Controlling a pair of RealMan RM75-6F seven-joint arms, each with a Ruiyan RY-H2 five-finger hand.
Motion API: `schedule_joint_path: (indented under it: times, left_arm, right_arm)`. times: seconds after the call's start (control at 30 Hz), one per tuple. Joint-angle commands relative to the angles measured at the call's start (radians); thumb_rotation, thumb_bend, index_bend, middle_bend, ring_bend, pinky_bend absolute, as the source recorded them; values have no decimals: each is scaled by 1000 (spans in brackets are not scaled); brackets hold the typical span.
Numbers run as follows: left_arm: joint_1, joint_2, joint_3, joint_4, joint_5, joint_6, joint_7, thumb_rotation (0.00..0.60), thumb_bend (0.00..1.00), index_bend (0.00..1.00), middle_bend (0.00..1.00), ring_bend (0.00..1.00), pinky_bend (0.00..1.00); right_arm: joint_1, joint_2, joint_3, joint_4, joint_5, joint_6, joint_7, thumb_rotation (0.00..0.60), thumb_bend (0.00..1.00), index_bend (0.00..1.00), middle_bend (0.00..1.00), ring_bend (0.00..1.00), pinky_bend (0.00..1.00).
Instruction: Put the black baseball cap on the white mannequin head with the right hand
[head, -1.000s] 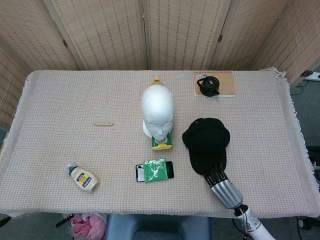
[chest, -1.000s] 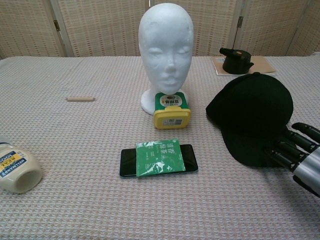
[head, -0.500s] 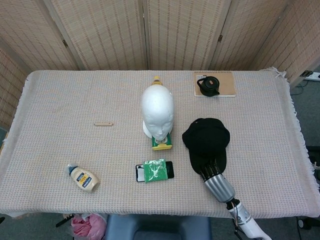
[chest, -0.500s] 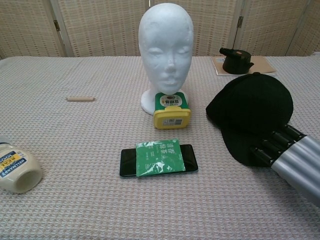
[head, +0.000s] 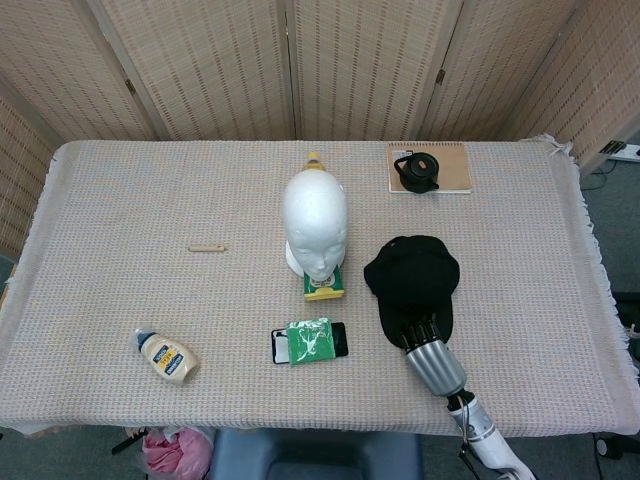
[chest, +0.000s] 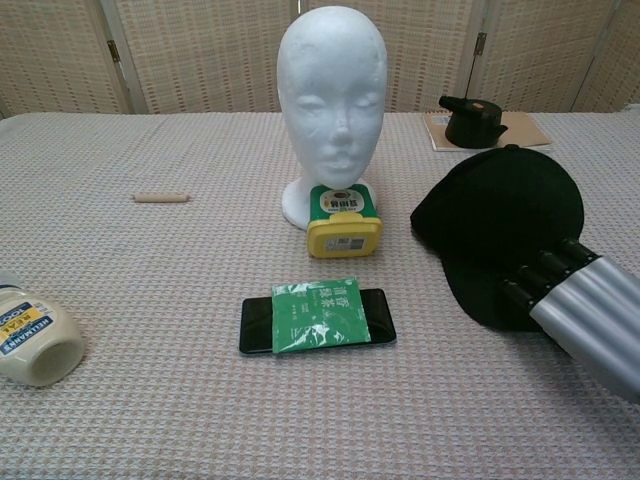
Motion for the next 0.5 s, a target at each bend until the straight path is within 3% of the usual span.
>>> schedule_joint_path:
  times: [0.03, 0.3, 0.5]
  left_arm:
    - [3, -1, -4, 1, -8, 4, -3, 600, 305, 203, 82, 42, 136]
    - [12, -7, -12, 10, -20, 17, -5, 600, 305, 202, 86, 42, 136]
    - [15, -11, -21, 11, -36, 18, -7, 600, 305, 201, 86, 42, 136]
  right_arm:
    - [5, -20, 5, 27, 13, 20, 21, 600, 235, 394, 451, 394, 415]
    - [42, -68, 20, 103, 44, 39, 48, 600, 308, 596, 611, 581, 694]
    - [69, -74, 37, 126, 77, 44, 63, 600, 334, 671, 663, 649, 764]
